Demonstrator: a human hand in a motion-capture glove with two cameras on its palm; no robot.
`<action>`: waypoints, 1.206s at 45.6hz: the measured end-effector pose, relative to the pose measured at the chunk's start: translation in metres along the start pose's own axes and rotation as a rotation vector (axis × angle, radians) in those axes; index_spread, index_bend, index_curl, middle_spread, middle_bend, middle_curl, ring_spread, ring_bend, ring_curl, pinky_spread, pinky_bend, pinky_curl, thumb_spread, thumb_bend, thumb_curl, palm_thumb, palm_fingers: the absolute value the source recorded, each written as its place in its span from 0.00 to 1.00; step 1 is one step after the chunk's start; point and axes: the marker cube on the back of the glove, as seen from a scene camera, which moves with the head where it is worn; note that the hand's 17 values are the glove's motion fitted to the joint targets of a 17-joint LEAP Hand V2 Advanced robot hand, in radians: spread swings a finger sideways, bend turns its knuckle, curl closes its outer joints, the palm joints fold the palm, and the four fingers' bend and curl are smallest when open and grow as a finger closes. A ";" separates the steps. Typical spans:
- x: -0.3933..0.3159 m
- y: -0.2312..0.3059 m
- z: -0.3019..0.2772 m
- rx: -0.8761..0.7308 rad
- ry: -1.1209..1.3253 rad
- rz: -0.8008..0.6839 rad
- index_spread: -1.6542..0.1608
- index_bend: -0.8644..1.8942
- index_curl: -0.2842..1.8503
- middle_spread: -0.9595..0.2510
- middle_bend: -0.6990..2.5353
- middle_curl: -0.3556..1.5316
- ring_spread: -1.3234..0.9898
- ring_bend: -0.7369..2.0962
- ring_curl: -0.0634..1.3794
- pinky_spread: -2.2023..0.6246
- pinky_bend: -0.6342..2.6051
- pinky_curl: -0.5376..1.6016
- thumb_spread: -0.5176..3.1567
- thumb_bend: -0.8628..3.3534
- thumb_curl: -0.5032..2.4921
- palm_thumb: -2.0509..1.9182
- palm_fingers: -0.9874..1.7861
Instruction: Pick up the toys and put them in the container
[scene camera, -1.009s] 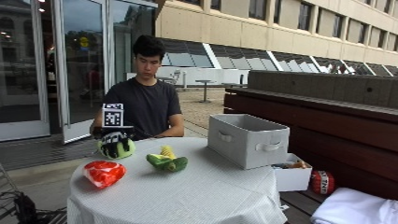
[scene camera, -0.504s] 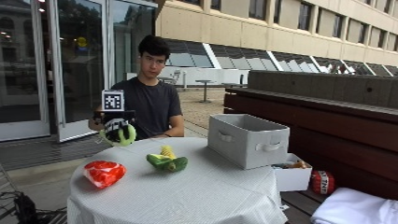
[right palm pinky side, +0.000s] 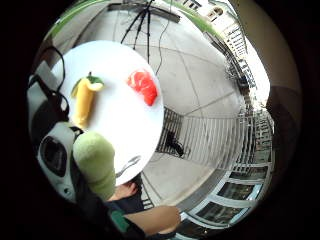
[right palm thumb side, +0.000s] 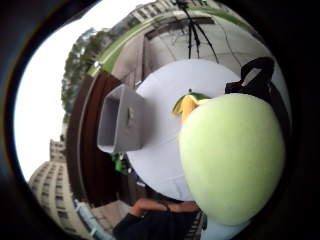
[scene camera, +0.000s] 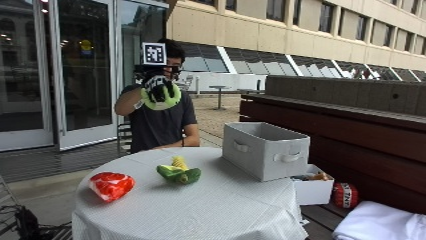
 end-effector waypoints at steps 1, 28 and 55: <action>-0.010 -0.004 -0.006 0.006 -0.003 -0.005 0.73 0.46 0.41 0.45 0.44 0.50 0.38 0.63 0.40 0.61 0.47 0.44 0.27 0.26 0.42 0.68 0.76; -0.294 -0.044 -0.074 0.031 -0.035 -0.230 0.70 0.44 0.48 0.43 0.42 0.53 0.37 0.62 0.41 0.61 0.47 0.44 0.26 0.24 0.47 0.69 0.76; -0.425 -0.059 0.001 -0.071 -0.010 -0.308 0.68 0.38 0.52 0.41 0.40 0.55 0.37 0.62 0.41 0.61 0.47 0.44 0.27 0.23 0.50 0.70 0.74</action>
